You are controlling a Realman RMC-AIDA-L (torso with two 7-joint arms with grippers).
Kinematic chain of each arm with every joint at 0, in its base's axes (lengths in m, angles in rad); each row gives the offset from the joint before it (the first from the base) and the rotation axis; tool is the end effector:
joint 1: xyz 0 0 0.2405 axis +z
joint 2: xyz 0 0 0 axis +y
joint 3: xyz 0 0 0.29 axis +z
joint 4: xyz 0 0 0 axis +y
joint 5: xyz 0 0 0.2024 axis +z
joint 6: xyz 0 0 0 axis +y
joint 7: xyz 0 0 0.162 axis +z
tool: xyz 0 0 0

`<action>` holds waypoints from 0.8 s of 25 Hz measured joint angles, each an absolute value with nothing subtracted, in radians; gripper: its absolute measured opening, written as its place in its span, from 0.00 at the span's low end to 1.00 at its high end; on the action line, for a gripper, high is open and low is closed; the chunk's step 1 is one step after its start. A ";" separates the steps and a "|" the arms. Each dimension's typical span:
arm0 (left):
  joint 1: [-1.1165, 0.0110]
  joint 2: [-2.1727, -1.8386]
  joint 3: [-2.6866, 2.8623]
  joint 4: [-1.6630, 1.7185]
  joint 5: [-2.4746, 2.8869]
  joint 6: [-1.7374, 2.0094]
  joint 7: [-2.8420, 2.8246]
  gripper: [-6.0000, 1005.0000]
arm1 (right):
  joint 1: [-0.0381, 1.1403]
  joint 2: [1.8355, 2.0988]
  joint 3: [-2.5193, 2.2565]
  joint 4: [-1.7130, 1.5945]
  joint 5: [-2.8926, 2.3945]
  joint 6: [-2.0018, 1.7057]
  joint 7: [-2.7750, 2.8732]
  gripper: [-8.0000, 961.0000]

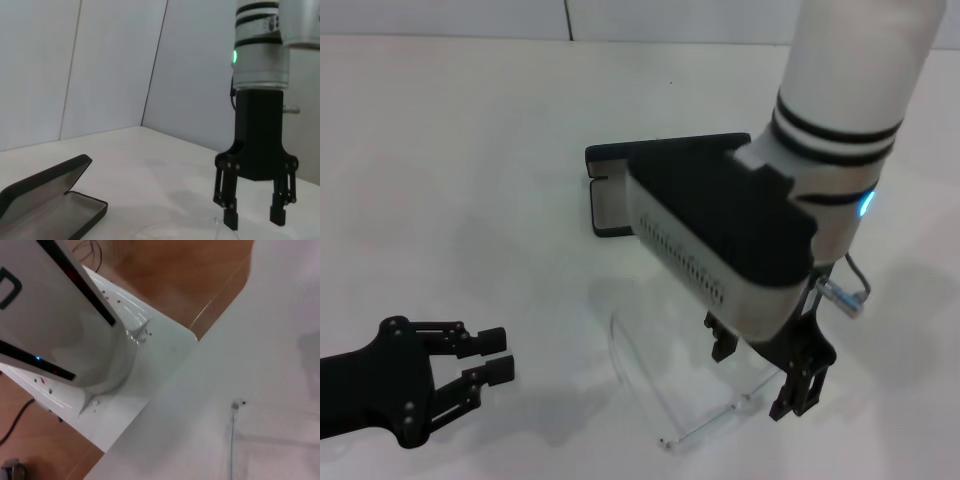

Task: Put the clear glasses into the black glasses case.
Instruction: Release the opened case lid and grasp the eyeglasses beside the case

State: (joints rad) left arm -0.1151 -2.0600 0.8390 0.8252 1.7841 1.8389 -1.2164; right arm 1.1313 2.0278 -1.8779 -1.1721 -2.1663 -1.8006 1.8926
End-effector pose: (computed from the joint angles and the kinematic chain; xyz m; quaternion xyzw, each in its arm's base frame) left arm -0.3272 0.2115 -0.0024 -0.9308 -0.1855 -0.2926 0.1171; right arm 0.0701 0.3211 -0.0956 0.8976 0.2709 0.2880 0.1949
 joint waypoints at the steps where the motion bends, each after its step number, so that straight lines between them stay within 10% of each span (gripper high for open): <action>1: -0.115 -2.060 0.839 0.825 1.784 1.836 -1.216 0.27 | 1.129 2.028 -1.899 -1.172 -2.164 -1.787 1.891 0.74; 20: -0.114 -2.070 0.839 0.822 1.784 1.822 -1.215 0.27 | 1.107 2.028 -2.128 -1.164 -2.125 -1.596 1.871 0.74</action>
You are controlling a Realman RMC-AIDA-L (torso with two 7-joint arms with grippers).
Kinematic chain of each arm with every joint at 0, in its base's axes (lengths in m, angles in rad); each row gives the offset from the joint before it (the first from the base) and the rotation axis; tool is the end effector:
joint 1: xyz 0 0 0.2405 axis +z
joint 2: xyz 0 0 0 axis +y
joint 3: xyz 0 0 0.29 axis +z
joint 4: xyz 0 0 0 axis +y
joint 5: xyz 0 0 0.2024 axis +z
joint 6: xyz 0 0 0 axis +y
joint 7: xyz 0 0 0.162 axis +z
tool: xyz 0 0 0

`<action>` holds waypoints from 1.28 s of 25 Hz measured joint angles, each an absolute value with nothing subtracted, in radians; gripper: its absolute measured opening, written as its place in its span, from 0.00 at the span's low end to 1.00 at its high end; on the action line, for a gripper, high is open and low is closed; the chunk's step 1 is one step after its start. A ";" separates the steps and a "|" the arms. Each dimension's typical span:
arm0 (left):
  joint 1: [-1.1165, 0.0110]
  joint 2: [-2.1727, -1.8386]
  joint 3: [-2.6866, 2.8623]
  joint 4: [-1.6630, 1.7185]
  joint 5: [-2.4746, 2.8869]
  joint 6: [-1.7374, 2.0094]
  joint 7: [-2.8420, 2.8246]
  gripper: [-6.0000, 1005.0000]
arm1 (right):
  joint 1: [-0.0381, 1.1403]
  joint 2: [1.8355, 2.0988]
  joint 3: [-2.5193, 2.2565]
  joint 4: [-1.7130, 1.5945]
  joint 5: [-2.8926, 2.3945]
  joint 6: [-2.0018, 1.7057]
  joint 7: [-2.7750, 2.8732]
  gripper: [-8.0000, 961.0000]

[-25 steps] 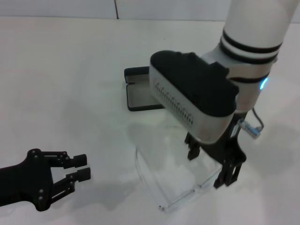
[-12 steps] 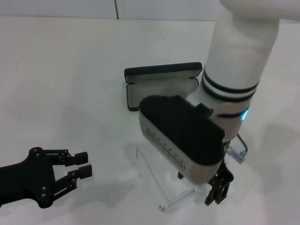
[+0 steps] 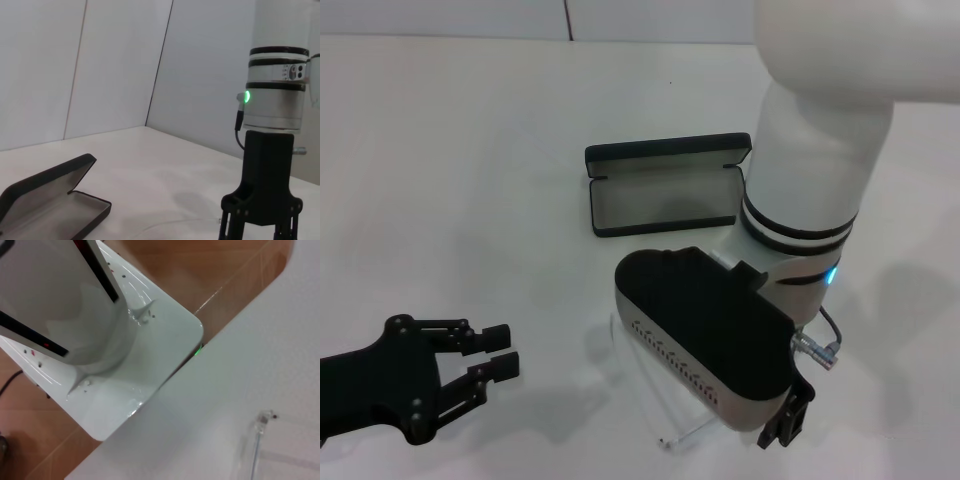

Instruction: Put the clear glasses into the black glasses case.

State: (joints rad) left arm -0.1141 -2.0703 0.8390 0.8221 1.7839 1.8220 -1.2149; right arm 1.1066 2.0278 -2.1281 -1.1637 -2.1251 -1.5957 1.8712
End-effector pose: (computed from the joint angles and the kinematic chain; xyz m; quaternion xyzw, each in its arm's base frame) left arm -0.3268 0.2126 -0.0067 -0.9289 -0.1899 -0.2936 0.1223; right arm 0.0934 0.3052 -0.1320 0.8748 0.3287 0.2978 0.1952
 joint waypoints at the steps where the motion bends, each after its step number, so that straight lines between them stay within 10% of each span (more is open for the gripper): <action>1: -0.114 -2.071 0.839 0.822 1.784 1.822 -1.215 0.27 | 1.107 2.028 -2.130 -1.162 -2.126 -1.593 1.871 0.74; 17: -0.115 -2.072 0.839 0.822 1.786 1.822 -1.215 0.26 | 1.082 2.028 -2.163 -1.154 -2.134 -1.529 1.873 0.63; 27: -0.114 -2.072 0.823 0.822 1.786 1.822 -1.215 0.26 | 1.034 2.028 -2.116 -1.214 -2.205 -1.547 1.875 0.19; 32: -0.115 -2.073 0.814 0.822 1.772 1.822 -1.213 0.26 | 0.957 2.028 -1.969 -1.295 -2.206 -1.637 1.873 0.13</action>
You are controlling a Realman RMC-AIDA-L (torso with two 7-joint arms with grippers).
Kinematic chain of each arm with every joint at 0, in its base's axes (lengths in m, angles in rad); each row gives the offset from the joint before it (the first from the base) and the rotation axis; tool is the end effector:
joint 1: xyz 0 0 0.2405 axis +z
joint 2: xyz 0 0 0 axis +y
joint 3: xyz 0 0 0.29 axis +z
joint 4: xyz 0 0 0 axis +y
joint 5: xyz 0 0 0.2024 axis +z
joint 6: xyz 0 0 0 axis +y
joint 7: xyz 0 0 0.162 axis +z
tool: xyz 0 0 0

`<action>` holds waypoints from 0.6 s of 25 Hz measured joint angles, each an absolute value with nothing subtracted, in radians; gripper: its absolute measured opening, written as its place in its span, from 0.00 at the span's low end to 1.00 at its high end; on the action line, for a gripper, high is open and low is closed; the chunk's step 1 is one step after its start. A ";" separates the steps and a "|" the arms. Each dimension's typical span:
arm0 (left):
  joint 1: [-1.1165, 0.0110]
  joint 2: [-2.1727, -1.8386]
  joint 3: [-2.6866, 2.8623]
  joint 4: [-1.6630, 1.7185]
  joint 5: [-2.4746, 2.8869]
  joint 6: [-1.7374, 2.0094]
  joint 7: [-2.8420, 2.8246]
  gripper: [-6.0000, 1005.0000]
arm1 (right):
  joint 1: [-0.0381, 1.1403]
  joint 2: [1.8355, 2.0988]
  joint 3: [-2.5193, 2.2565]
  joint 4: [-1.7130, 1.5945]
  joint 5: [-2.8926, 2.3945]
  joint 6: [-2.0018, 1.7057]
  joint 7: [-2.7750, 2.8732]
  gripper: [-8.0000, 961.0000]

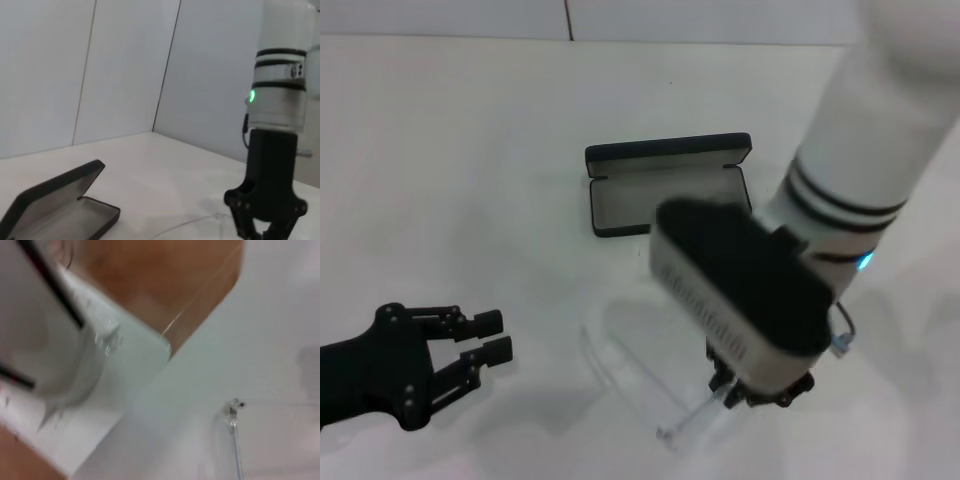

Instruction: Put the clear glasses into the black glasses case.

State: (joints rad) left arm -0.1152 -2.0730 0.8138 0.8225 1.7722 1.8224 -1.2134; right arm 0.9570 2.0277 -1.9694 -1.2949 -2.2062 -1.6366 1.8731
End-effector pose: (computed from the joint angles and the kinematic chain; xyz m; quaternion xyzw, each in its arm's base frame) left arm -0.3268 0.2154 -0.0026 -0.9243 -0.1898 -0.3016 0.1369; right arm 0.1005 0.3084 -0.1140 0.9110 0.2913 0.2500 0.1509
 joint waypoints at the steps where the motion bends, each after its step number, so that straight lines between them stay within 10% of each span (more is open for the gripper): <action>1: -0.115 -2.074 0.809 0.823 1.766 1.823 -1.213 0.26 | 0.932 2.027 -1.926 -1.322 -2.206 -1.656 1.871 0.12; 15: -0.182 -2.087 0.807 0.787 1.377 1.989 -1.214 0.26 | 0.422 2.025 -1.550 -1.363 -1.816 -1.537 1.270 0.12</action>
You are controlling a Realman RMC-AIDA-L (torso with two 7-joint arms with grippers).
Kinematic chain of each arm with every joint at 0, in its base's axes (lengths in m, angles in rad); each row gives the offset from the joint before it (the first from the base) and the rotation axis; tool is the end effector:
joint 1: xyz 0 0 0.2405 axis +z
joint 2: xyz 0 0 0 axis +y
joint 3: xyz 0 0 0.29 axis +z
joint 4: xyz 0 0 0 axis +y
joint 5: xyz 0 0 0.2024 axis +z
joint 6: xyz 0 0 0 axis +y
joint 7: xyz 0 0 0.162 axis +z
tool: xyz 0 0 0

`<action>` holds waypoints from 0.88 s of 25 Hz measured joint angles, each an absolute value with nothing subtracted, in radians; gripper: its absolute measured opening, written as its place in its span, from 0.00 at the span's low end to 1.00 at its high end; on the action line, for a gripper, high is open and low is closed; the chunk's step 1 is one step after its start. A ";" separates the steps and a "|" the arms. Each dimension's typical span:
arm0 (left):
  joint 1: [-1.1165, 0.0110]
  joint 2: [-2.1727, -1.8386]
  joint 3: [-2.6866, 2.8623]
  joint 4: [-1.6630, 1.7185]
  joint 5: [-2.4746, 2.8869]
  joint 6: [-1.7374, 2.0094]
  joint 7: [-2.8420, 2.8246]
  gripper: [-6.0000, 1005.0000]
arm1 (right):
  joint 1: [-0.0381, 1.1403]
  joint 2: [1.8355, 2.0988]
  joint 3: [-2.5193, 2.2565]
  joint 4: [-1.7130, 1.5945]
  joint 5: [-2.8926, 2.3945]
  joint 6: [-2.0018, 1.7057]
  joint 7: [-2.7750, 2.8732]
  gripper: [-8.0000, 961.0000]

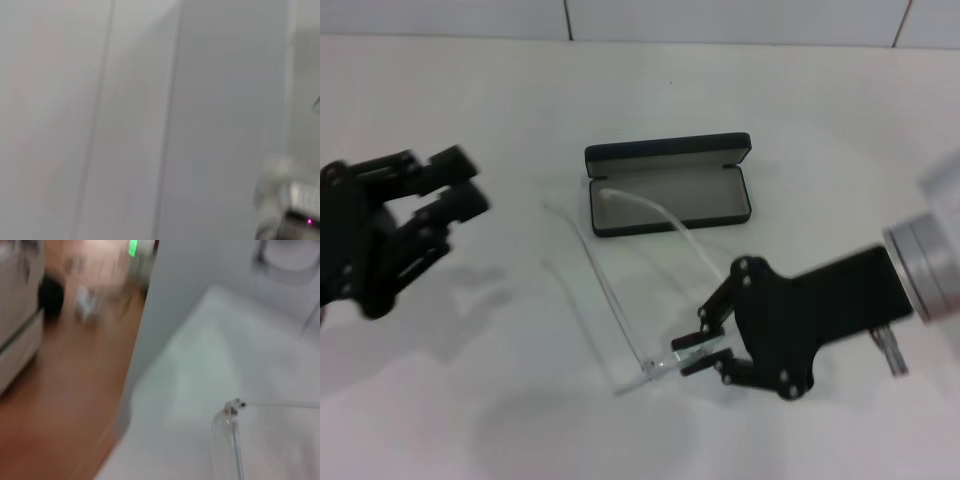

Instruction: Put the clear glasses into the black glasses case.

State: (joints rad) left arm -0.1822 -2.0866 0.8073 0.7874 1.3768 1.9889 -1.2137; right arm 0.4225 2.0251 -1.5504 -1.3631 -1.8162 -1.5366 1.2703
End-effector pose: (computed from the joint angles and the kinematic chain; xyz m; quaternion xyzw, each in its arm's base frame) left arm -0.2681 0.2374 0.0389 -0.8500 -0.0831 -0.4936 0.1640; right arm 0.1617 0.2904 -0.0600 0.9617 0.2539 -0.1023 0.0153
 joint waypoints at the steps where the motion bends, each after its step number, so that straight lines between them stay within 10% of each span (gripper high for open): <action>1: -0.201 -2.087 0.831 0.781 1.360 1.990 -1.215 0.26 | 0.397 2.024 -1.549 -1.321 -1.738 -1.533 1.176 0.12; 22: -0.432 -2.089 1.068 0.596 1.279 1.901 -1.244 0.26 | 0.363 2.024 -1.550 -0.777 -1.186 -1.646 0.637 0.12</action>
State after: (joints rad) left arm -0.4320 -2.0895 1.0681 0.5960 1.2787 1.9012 -1.2444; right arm 0.3627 2.0240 -1.5497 -0.7768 -1.1857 -1.6459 0.6369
